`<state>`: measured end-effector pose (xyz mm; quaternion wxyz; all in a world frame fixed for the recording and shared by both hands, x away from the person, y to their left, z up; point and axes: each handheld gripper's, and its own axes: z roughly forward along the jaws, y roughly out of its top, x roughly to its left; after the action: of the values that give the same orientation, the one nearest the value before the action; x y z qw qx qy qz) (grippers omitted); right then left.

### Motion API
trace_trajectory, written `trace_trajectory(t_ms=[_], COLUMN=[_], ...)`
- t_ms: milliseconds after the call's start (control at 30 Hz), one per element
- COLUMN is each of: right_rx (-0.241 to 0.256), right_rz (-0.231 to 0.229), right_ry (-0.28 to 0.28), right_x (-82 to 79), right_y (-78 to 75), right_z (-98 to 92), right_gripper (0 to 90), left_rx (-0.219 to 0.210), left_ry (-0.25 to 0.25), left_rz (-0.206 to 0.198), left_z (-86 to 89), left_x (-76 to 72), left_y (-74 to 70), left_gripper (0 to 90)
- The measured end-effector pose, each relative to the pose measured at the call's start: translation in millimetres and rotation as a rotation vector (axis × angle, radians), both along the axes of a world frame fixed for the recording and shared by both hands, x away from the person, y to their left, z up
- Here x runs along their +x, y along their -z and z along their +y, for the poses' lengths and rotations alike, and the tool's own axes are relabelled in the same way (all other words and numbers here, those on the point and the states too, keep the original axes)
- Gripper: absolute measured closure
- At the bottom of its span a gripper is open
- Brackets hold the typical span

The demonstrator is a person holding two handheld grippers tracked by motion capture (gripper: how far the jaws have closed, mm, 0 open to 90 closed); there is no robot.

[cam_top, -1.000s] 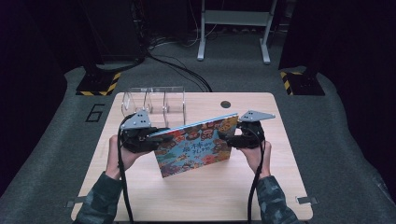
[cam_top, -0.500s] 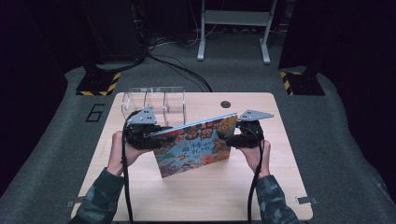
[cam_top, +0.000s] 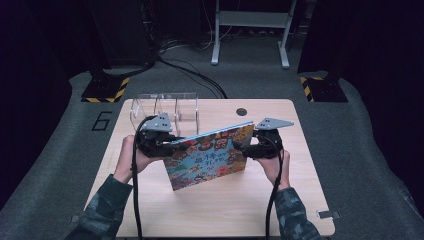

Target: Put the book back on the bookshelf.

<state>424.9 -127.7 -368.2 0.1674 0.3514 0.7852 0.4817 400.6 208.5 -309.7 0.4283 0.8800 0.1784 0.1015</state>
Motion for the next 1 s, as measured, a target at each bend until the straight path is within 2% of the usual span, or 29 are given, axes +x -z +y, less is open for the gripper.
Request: trace_trajectory(t_ms=[100,133,167,200,233,367,400,433,467,567,600,633,700,733,800,867,933,967,1000], right_rx=[-0.005,0.002,0.002,0.01,0.01,-0.025,-0.014,-0.014,-0.03,-0.06,-0.067,-0.084,-0.155,-0.155,-0.192,-0.197,-0.202,-0.198,-0.202], right_rz=[0.001,0.015,0.015,0.027,0.027,0.047,0.082,0.082,0.098,0.157,0.169,0.174,0.19,0.19,0.189,0.163,0.177,0.167,0.169], right_ry=[0.018,0.055,0.055,0.092,0.092,0.177,0.212,0.212,0.234,0.298,0.316,0.342,0.393,0.393,0.422,0.437,0.442,0.443,0.439], right_x=[-2.0,-4.8,-4.8,-9.1,-9.1,-21.3,-26.5,-26.5,-28.5,-33.1,-34.6,-36.0,-37.4,-37.4,-38.0,-38.2,-36.8,-36.5,-36.4], right_y=[4.0,12.1,12.1,24.4,24.4,55.8,75.3,75.3,85.4,118.1,124.3,132.1,150.7,150.7,157.7,156.6,158.1,158.6,158.5], right_z=[-5.7,-15.7,-15.7,-27.6,-27.6,-50.3,-60.7,-60.7,-65.0,-75.8,-76.7,-77.2,-79.5,-79.5,-80.5,-78.6,-78.2,-78.5,-78.8], right_gripper=[19.5,16.5,16.5,15.0,15.0,16.9,16.8,16.8,16.8,15.3,15.3,15.5,13.9,13.9,12.8,12.4,11.3,11.3,11.3], left_rx=[-0.001,-0.001,0.001,-0.005,-0.005,-0.022,-0.026,-0.022,-0.03,0.003,0.022,0.066,0.082,0.08,0.074,0.062,0.073,0.069,0.074], left_ry=[0.006,0.003,0.011,0.008,0.008,0.002,0.002,0.016,0.01,0.029,0.029,0.042,0.043,0.041,0.05,0.047,0.054,0.045,0.055], left_rz=[0.006,0.003,0.011,0.004,0.004,0.019,0.021,0.034,0.029,0.039,0.051,0.057,0.058,0.048,0.053,0.058,0.051,0.046,0.056], left_z=[-0.2,-0.2,0.3,0.5,0.5,1.3,1.6,2.6,2.0,-1.5,-4.3,-7.2,-11.8,-12.3,-11.0,-10.5,-10.9,-11.7,-11.4], left_x=[-0.1,0.0,0.7,1.6,1.6,2.7,2.8,3.6,3.7,4.6,5.0,6.1,6.1,6.0,6.3,6.4,6.1,5.1,5.4], left_y=[-0.3,-0.1,-0.5,0.2,0.2,1.1,1.5,0.9,1.6,1.9,2.9,3.9,6.0,5.8,6.2,6.8,6.1,6.5,5.7], left_gripper=[77.9,78.2,78.2,78.2,78.3,77.8,77.3,77.3,77.1,76.4,76.1,75.7,78.1,78.1,79.0,79.5,79.8,79.9,80.1])
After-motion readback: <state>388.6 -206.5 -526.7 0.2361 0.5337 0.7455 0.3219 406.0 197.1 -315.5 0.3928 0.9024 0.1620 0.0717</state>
